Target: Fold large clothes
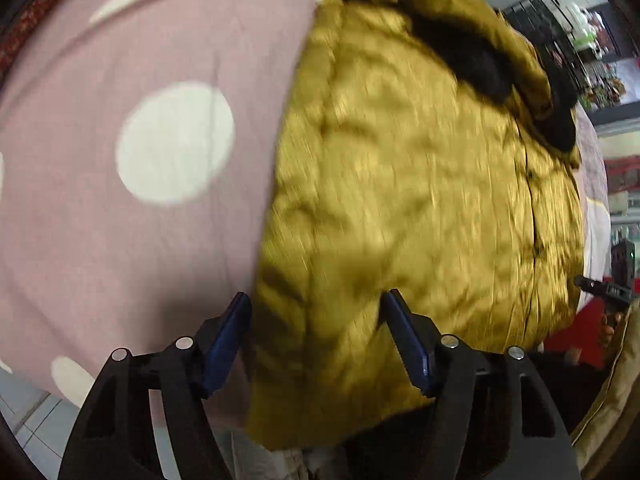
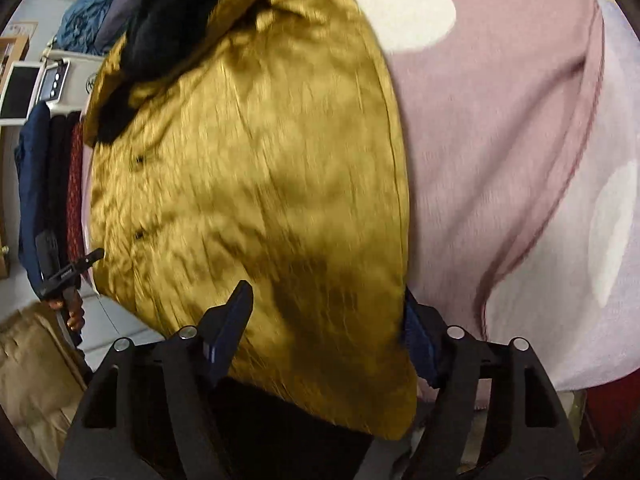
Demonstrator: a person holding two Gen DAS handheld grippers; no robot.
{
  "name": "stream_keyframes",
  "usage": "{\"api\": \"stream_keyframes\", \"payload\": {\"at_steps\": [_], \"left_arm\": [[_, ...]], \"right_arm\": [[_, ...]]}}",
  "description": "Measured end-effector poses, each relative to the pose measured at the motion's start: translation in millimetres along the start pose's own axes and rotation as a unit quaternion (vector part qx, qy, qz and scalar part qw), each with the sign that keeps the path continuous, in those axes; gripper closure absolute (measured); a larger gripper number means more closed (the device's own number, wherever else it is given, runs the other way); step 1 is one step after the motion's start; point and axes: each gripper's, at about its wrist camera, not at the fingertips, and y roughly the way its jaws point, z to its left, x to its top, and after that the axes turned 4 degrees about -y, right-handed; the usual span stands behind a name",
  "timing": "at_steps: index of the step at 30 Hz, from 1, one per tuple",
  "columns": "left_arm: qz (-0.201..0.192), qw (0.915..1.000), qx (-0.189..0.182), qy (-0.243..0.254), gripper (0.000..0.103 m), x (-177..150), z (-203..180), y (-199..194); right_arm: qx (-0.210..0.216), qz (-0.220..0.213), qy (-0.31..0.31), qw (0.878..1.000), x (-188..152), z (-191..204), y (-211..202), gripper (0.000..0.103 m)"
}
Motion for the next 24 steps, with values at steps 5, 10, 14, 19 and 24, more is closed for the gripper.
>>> {"api": "stream_keyframes", "payload": {"at_steps": [5,10,14,19,24], "left_arm": [[0.004,0.9999,-0.007,0.011,0.046,-25.8,-8.2,3.8],[0.006,0.9998,-0.010,-0.017,0.071,-19.9,-7.3,1.3],[0.012,0.9991,0.010,0.039,0.084,-18.1,-29.4,-7.7],[0.015,0.9986,0.004,0.052,0.092,-10.6,-32.8,-27.0],[0.029,0.9963,0.021,0.079,0.092,-18.2,-27.4,-37.7]], "right_arm": [[0.019,0.034,0.005,0.999,-31.7,-6.4,12.4,0.033],[0.017,0.030,0.026,0.999,-33.5,-8.0,18.5,0.040],[0.049,0.034,0.028,0.998,-36.7,-12.0,5.0,0.084],[0.064,0.003,0.007,0.998,-38.4,1.3,-28.6,0.089],[0.050,0.017,-0.005,0.999,-41.3,-0.9,-39.3,0.092]]}}
